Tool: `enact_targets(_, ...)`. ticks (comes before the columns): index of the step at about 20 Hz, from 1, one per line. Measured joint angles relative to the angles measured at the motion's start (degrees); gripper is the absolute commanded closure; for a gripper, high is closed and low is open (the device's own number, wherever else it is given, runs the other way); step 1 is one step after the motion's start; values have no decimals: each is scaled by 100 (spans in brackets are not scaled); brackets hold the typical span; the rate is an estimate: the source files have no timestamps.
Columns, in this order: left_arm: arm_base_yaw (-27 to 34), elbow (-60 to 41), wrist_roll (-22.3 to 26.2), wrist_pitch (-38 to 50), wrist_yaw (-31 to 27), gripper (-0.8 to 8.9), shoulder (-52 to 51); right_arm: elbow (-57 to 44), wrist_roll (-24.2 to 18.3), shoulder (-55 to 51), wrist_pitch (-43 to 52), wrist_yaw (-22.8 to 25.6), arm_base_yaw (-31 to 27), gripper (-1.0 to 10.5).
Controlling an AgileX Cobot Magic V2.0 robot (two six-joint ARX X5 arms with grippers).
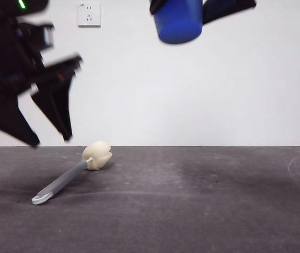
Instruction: Pick up the cup brush,pick up the cup,insert the brush into the cup,clean the cup,put the cup brush back,put the cup back to the fixed position on the table
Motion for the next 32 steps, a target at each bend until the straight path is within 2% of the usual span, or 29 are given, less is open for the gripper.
enact_targets(7, -9, 0, 181, -955, 44, 521, -1912, -2138, -170, 247, 3348, 2, -448, 963)
enact_targets(11, -17, 0, 190, -1051, 415, 521, -2575, -2409, -282, 1456, 4542, -17, -717, 963)
enact_targets(15, -17, 0, 190, -1340, 450, 521, -2793, -2409, -299, 2879, 5895, -153, -929, 963)
enact_targets(18, -17, 0, 190, -1408, 450, 521, -2828, -2417, -302, 3539, 6505, -201, -1095, 963)
enact_targets(20, -17, 0, 190, -1408, 450, 521, -2828, -2417, -302, 3670, 6817, -444, -1231, 963)
enact_targets(32, -17, 0, 190, -1416, 448, 521, -2828, -2020, -299, 4485, 6981, -1045, -1827, 963)
